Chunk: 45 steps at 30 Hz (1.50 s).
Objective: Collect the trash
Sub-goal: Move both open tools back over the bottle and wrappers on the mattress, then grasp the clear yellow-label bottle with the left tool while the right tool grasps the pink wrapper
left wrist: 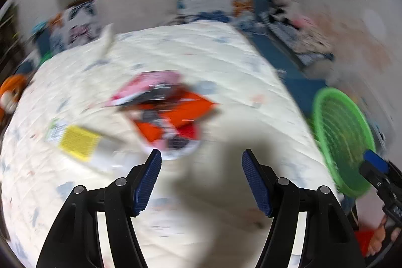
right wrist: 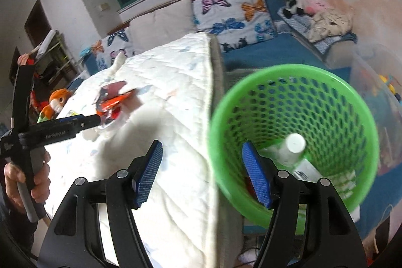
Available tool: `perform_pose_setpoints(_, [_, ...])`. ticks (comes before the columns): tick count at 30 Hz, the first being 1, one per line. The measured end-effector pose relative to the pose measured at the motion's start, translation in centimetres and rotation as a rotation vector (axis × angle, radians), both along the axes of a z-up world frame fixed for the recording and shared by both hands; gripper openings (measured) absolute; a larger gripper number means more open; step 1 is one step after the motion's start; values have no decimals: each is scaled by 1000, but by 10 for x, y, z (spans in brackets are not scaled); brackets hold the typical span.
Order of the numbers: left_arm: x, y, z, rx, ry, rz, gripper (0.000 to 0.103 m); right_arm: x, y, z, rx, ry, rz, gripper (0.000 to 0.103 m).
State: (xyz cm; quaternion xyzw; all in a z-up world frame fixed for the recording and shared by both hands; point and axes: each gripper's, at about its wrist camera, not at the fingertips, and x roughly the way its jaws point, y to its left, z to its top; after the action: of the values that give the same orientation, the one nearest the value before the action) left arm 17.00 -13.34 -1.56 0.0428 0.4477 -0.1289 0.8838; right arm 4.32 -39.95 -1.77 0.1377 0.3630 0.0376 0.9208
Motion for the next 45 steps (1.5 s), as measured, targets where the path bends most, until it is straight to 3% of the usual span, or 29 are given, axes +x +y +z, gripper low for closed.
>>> perform_pose_setpoints(11, [42, 94, 7, 0, 12, 354, 87, 49, 49, 11, -33, 7, 154, 67])
perform_pose_setpoints(19, [72, 135, -12, -28, 120, 570, 87, 89, 77, 15, -59, 19, 260, 67])
perform_pose_setpoints(27, [89, 143, -29, -53, 194, 635, 88, 125, 104, 18, -39, 28, 361, 72])
perform_pose_setpoints(35, [100, 149, -44, -95, 242, 623, 87, 163, 132, 14, -21, 41, 447, 77])
perform_pose_setpoints(43, [106, 157, -54, -142, 279, 596, 77, 195, 156, 8, -24, 46, 510, 82])
perform_pose_setpoints(45, [108, 158, -52, -152, 283, 561, 68, 203, 161, 6, -25, 49, 524, 82])
